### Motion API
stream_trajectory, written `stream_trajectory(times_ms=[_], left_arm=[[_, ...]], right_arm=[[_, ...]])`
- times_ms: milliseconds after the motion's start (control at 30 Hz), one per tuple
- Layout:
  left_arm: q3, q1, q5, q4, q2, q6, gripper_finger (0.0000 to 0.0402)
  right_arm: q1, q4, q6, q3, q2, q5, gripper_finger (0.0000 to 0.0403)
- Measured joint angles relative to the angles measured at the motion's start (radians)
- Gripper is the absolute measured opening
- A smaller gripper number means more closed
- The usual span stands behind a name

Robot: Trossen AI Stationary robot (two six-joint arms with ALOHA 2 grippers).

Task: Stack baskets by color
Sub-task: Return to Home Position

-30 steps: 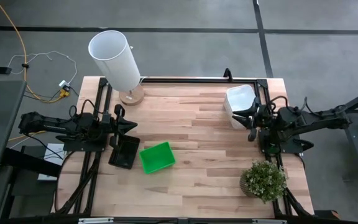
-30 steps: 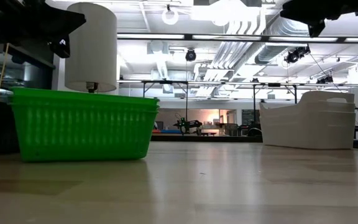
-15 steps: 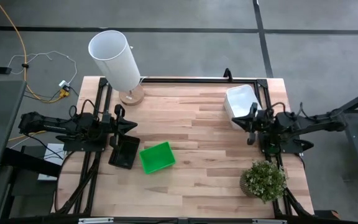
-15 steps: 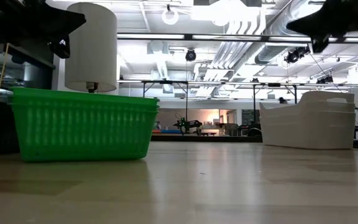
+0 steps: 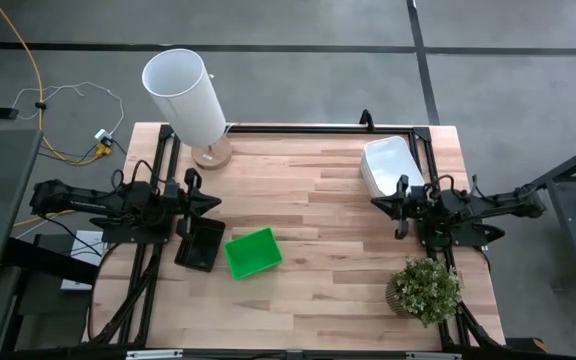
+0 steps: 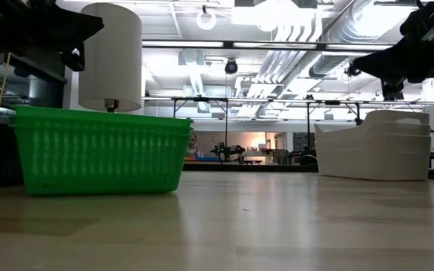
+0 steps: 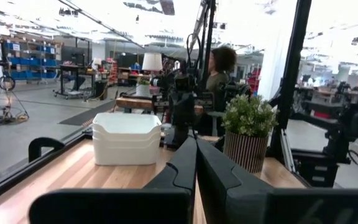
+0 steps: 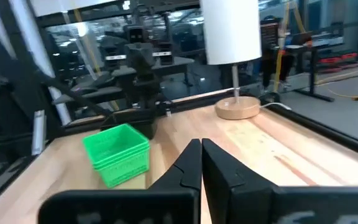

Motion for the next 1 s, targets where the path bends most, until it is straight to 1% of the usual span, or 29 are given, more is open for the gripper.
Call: stream_trajectory(times_ms=[200,433,533,600,700,867,933,1000], left_arm=[[0.000,0.000,0.000,-0.023,0.000,-0.001,0.0000],[0.000,0.000,0.000,-0.022,0.000,-0.011,0.0000],[0.006,0.000,-0.008,-0.022,-0.001,-0.002,0.0000],[0.034,0.001,-0.008,-0.068,-0.004,-0.008,0.0000],[0.093,0.002,0.016,-0.188,-0.016,-0.024,0.0000],[0.113,0.002,0.020,-0.289,-0.089,-0.019,0.0000],[0.085,0.002,0.025,-0.294,-0.127,-0.022,0.0000],[0.052,0.002,0.055,-0.296,-0.172,-0.026,0.0000]], right_arm=[[0.000,0.014,0.000,-0.007,-0.002,-0.034,0.0000],[0.000,0.015,-0.043,-0.007,0.003,-0.027,0.0000],[0.000,0.015,-0.026,-0.007,0.004,-0.008,0.0000],[0.000,0.015,-0.016,-0.007,0.004,0.005,0.0000],[0.000,0.014,-0.026,-0.007,0.004,0.005,0.0000],[0.000,0.013,-0.027,-0.007,0.004,0.005,0.0000],[0.000,0.013,-0.027,-0.007,0.004,0.005,0.0000],[0.000,0.012,-0.027,-0.006,0.004,0.005,0.0000]])
